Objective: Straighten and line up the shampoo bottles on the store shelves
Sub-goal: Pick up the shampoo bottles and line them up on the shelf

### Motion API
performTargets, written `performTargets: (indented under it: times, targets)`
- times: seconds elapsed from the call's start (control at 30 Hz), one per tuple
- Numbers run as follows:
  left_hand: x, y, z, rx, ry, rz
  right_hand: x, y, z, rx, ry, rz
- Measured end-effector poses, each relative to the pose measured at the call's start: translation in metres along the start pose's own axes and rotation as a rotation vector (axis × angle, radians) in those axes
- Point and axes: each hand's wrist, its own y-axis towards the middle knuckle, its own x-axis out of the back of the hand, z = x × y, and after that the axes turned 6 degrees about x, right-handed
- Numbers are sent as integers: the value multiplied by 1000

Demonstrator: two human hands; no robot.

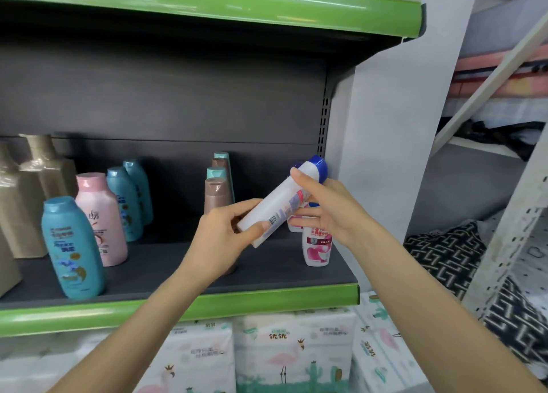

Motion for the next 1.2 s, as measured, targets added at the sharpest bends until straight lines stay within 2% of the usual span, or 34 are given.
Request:
performTargets:
  times: [0.13, 0.37, 0.5, 0.63, 0.73, 1.03, 1.2]
  targets:
    - [-9, -1, -5, -51, 102, -67, -4, 4, 1, 49, 118, -96]
    - [-6, 6, -7, 151, -243, 201, 1, 3, -1, 152, 174, 6]
    - [-6, 7, -8, 115, -83, 119, 7, 3, 2, 180, 126, 81]
    - [-7, 8, -5, 70, -49, 47, 9, 4, 3, 236, 29, 16]
    - [-10, 12, -6, 47, -23, 61, 10, 6, 5, 265, 34, -1]
    - [-11, 48, -27, -49, -104, 87, 14, 9, 9, 366, -7, 120]
    - [-18, 64, -30, -97, -70, 53, 16, 16, 13, 415, -105, 73]
